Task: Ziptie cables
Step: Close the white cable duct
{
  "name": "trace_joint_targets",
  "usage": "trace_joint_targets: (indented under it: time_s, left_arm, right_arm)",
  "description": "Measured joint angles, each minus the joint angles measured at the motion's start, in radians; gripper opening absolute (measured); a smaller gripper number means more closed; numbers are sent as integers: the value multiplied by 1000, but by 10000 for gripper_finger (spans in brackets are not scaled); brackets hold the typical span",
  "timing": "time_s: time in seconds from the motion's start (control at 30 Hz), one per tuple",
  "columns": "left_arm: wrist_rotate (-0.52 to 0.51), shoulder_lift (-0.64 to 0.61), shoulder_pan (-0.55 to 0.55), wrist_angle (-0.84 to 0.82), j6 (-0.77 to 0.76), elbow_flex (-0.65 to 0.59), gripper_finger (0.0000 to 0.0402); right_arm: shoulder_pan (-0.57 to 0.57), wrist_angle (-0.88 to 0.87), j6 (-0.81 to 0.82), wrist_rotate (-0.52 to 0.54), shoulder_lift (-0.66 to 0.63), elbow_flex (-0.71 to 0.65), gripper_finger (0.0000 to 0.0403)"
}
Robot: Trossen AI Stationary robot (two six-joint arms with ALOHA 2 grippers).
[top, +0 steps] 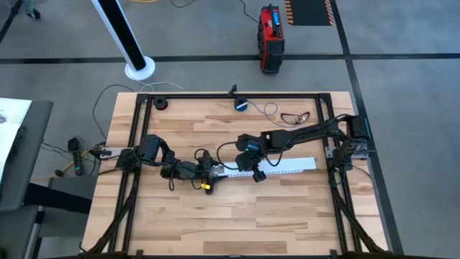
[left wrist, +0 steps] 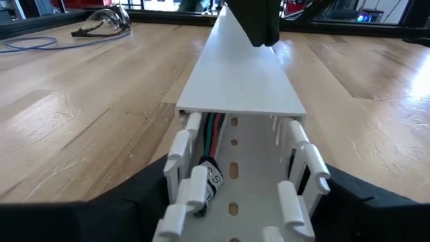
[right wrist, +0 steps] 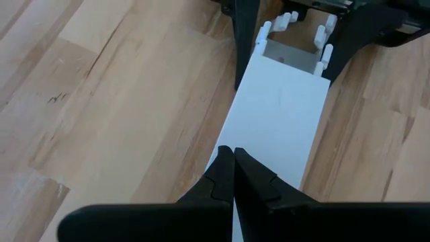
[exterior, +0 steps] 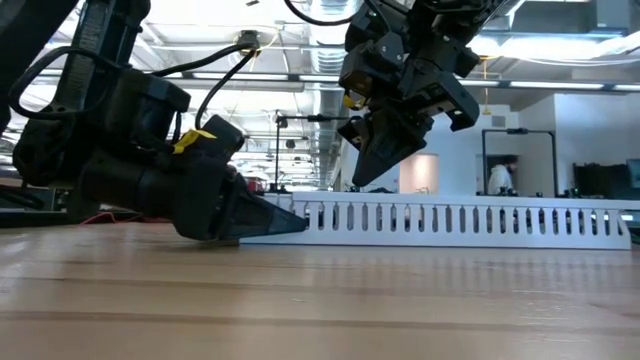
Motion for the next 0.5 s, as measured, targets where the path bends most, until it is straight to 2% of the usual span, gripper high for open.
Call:
trace_joint_targets:
  time_s: [0.5]
  left_arm:
    - [-4,1,3,-10,18,28,232]
  right_arm:
    - [-2,16,8,-4,32,0,0]
